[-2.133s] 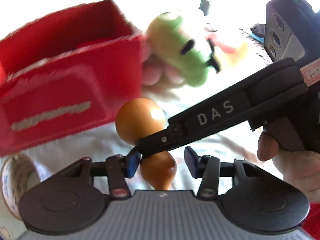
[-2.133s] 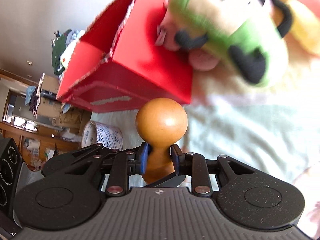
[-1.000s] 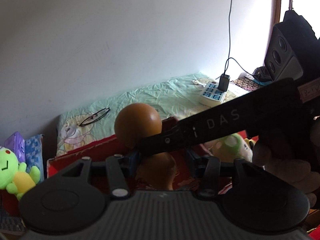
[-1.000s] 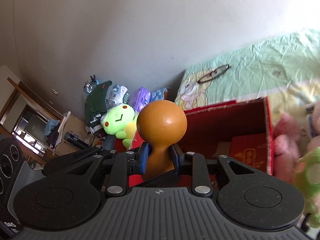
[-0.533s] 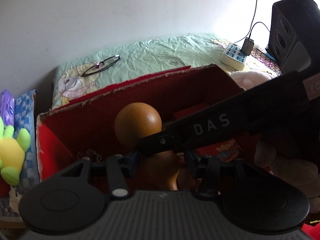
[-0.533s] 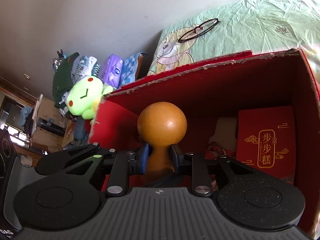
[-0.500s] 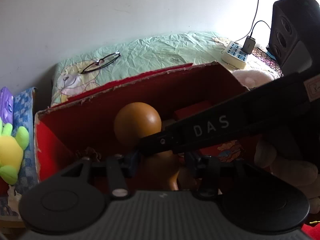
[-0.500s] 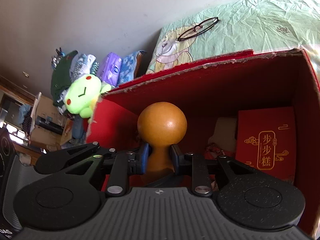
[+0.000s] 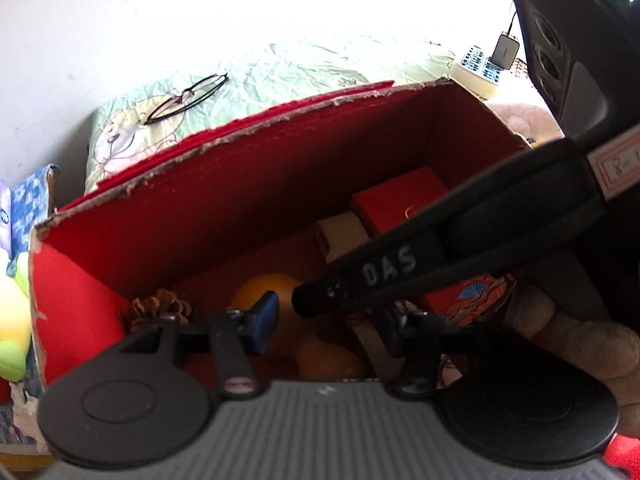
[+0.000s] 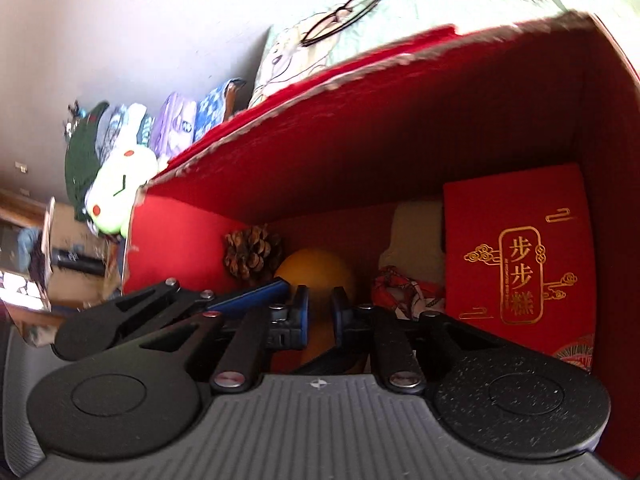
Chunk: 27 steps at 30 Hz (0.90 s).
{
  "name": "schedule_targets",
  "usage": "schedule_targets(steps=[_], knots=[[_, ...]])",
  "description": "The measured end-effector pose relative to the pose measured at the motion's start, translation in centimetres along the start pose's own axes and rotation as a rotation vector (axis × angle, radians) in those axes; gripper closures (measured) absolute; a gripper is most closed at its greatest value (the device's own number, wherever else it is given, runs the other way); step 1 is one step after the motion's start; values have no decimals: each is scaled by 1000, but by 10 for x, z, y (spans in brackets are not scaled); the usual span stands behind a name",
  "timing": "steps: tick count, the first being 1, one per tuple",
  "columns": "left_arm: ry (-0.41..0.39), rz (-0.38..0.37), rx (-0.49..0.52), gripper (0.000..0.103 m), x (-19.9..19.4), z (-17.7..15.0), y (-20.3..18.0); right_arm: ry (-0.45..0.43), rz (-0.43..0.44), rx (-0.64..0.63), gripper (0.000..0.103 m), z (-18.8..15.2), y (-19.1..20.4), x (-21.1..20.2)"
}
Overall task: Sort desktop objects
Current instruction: 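Carry the gourd in the right gripper over and into the red box, then lower the gourd beside the pinecone and open the right gripper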
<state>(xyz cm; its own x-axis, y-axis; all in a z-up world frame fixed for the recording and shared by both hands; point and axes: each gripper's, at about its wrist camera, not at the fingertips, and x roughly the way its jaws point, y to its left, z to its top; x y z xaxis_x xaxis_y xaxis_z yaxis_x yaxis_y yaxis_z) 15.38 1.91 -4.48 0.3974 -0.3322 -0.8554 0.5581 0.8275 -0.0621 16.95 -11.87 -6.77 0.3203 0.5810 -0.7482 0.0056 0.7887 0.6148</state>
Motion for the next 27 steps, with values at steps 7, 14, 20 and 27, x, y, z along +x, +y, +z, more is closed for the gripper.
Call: schedule_targets(steps=[7, 14, 20, 27], knots=[[-23, -32, -35, 47, -2, -2, 4, -21, -1, 62, 80, -1, -9, -6], [-37, 10, -37, 42, -3, -3, 2, -31, -14, 60, 80, -1, -8, -8], [-34, 25, -72, 36, -4, -2, 5, -55, -19, 59, 80, -1, -12, -11], [-49, 67, -83, 31, -7, -4, 2, -70, -41, 73, 80, -1, -8, -8]])
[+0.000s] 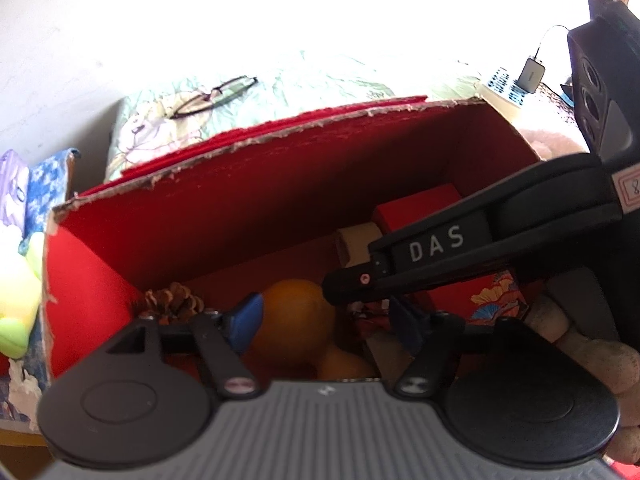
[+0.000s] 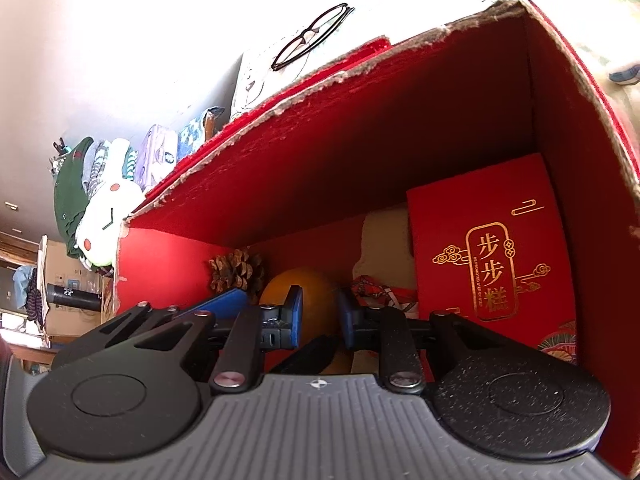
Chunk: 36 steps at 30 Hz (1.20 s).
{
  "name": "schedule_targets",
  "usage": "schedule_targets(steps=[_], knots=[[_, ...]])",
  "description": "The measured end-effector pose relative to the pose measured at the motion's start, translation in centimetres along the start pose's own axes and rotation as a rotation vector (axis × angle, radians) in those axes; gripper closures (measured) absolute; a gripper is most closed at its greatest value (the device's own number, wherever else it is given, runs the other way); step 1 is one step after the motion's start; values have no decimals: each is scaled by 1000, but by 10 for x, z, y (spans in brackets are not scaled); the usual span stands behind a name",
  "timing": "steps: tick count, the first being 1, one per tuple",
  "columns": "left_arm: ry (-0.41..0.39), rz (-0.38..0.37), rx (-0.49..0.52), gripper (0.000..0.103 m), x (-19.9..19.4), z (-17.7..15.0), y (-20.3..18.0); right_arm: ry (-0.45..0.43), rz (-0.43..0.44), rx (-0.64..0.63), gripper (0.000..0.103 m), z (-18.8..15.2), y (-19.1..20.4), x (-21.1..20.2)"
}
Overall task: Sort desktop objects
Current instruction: 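Lower the gourd beside the pinecone and open the right gripper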
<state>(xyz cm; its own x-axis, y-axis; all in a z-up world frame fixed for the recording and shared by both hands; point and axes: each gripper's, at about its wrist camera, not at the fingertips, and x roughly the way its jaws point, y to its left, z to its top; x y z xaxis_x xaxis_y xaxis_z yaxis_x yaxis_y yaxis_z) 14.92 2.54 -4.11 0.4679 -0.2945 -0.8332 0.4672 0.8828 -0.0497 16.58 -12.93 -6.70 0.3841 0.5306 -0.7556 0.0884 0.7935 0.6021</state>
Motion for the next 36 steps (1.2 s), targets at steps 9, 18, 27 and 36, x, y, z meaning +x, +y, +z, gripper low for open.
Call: schedule_targets(steps=[9, 18, 27, 36], knots=[[-33, 83, 29, 31, -3, -2, -7, -44, -23, -5, 80, -3, 2, -1], [-52, 153, 34, 31, -9, -3, -14, -71, -34, -12, 80, -1, 2, -2], [-36, 199, 30, 38, -4, -2, -15, -93, -36, -2, 80, -1, 3, -4], [-28, 250, 35, 47, -4, -6, -17, -156, -51, -31, 80, -6, 9, -16]])
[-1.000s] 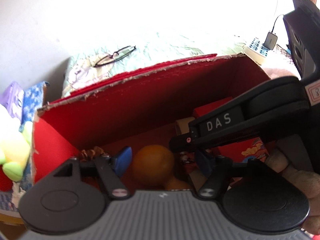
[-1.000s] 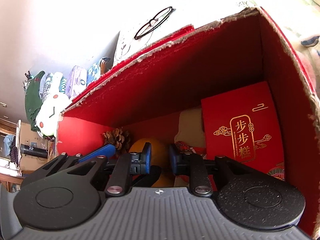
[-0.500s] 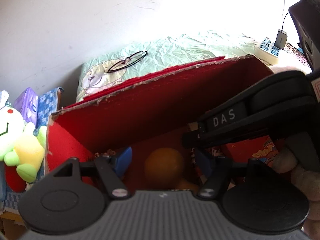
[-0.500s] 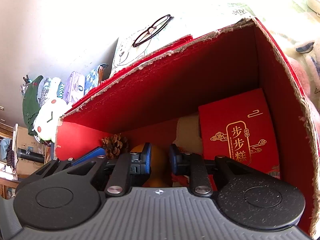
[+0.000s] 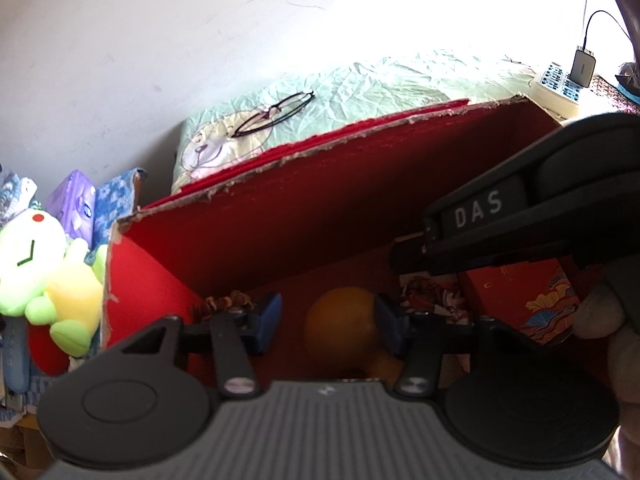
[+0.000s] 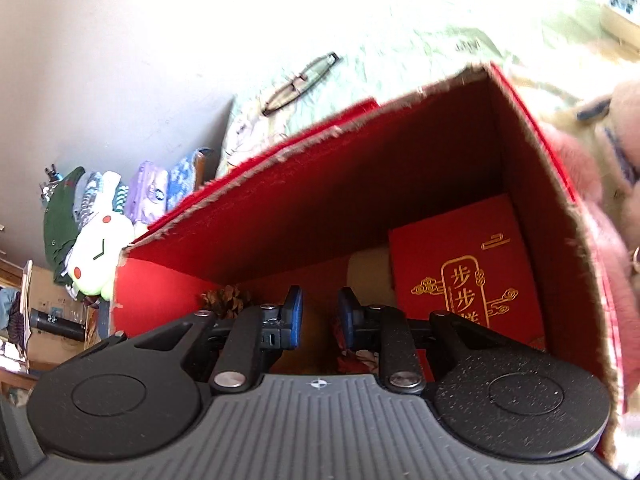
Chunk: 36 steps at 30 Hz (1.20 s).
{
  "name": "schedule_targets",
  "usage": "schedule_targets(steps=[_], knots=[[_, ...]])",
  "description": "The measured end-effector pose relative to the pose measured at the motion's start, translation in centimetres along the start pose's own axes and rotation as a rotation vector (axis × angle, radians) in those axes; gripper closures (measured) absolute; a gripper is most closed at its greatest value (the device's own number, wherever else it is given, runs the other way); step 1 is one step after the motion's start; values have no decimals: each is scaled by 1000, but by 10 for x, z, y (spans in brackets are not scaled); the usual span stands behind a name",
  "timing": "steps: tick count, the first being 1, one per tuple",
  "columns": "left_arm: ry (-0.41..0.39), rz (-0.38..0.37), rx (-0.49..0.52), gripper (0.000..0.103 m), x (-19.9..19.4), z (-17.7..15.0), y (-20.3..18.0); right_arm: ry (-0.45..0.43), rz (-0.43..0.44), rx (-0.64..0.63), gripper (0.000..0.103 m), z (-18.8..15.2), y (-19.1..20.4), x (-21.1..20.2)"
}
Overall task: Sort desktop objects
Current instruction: 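Lower the gourd beside the pinecone and open the right gripper, then withdraw the right gripper from the box toward the tape roll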
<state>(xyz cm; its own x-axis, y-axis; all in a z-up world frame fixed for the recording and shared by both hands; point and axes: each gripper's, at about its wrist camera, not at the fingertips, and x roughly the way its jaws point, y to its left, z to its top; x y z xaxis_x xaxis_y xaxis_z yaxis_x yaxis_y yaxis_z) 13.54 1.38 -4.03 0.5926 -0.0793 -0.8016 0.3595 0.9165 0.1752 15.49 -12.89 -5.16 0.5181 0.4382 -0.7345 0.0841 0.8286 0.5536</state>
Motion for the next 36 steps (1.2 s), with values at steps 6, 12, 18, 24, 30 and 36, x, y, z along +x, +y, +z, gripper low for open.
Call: schedule_targets(steps=[6, 12, 18, 24, 30, 36], knots=[[-36, 40, 16, 37, -6, -2, -4, -104, 2, -67, 80, -9, -2, -30], [-116, 77, -7, 26, -18, -7, -4, -176, 48, -104, 80, -22, -10, -65], [-211, 74, -133, 22, -52, -18, 2, -204, 120, -225, 80, -41, -1, -90], [-298, 92, -284, 21, -115, -57, 10, -143, 267, -317, 80, -61, 0, -106], [-291, 122, -378, 21, -150, -93, 10, -78, 357, -390, 80, -68, 12, -103], [-212, 141, -453, 24, -149, -128, 2, 8, 422, -526, 79, -91, 26, -95]])
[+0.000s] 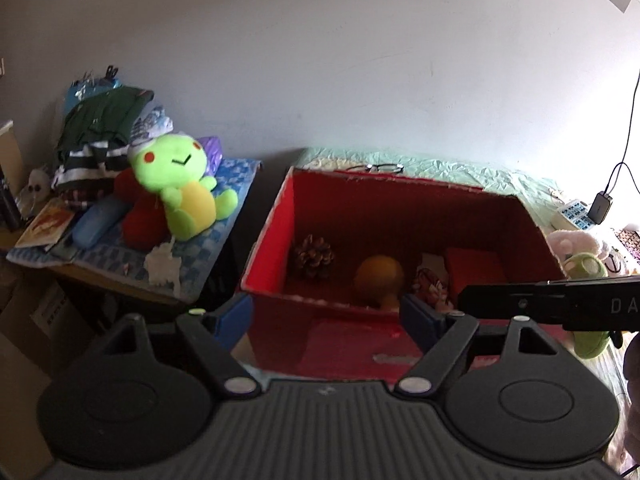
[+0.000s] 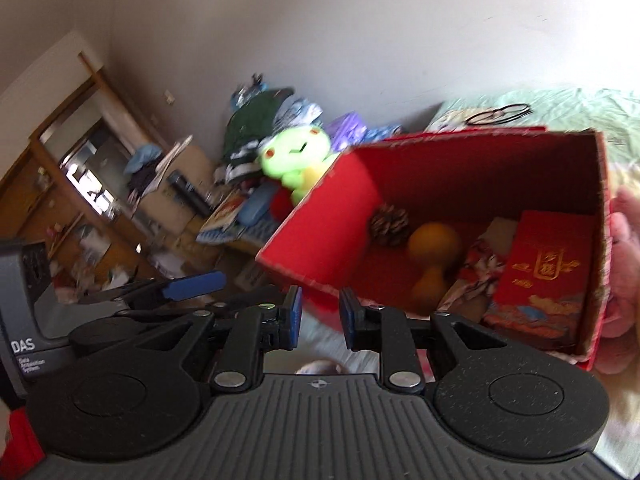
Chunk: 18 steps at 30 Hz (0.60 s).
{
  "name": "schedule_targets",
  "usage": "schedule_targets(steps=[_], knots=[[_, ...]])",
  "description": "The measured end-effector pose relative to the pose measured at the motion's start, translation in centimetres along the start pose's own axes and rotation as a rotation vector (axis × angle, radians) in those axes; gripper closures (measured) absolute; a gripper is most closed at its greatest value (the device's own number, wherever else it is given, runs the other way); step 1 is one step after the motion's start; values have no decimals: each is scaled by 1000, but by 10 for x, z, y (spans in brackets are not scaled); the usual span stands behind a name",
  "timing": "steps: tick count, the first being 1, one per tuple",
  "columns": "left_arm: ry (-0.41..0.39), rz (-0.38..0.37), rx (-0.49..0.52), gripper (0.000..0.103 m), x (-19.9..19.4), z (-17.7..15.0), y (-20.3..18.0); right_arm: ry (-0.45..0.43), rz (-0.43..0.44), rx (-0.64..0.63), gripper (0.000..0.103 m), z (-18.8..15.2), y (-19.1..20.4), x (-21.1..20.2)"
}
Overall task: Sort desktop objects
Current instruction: 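Withdraw the right gripper from the box toward the tape roll, then close the right gripper on the rim of the clear tape roll and lift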
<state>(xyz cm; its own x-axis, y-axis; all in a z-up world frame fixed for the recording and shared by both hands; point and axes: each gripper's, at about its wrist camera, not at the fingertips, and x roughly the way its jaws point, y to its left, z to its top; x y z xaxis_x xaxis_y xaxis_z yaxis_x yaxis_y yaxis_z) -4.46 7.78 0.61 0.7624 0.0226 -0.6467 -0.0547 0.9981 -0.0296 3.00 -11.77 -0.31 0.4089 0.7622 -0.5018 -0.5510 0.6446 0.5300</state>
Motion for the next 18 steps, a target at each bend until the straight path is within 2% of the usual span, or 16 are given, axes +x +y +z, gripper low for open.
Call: schedule_targets(steps=[4, 9, 12, 14, 18], knots=[[86, 27, -30, 31, 8, -26, 5, 81, 12, -32, 79, -16, 5, 14], [156, 28, -30, 34, 18, -45, 0, 151, -78, -82, 79, -27, 5, 31], [205, 45, -13, 36, 31, -49, -5, 190, -104, -87, 79, -29, 3, 40], [242, 42, -18, 48, 38, -52, -6, 209, -116, -92, 79, -33, 4, 44], [302, 24, -44, 61, 48, -56, -7, 254, -134, -82, 79, -41, 0, 50]])
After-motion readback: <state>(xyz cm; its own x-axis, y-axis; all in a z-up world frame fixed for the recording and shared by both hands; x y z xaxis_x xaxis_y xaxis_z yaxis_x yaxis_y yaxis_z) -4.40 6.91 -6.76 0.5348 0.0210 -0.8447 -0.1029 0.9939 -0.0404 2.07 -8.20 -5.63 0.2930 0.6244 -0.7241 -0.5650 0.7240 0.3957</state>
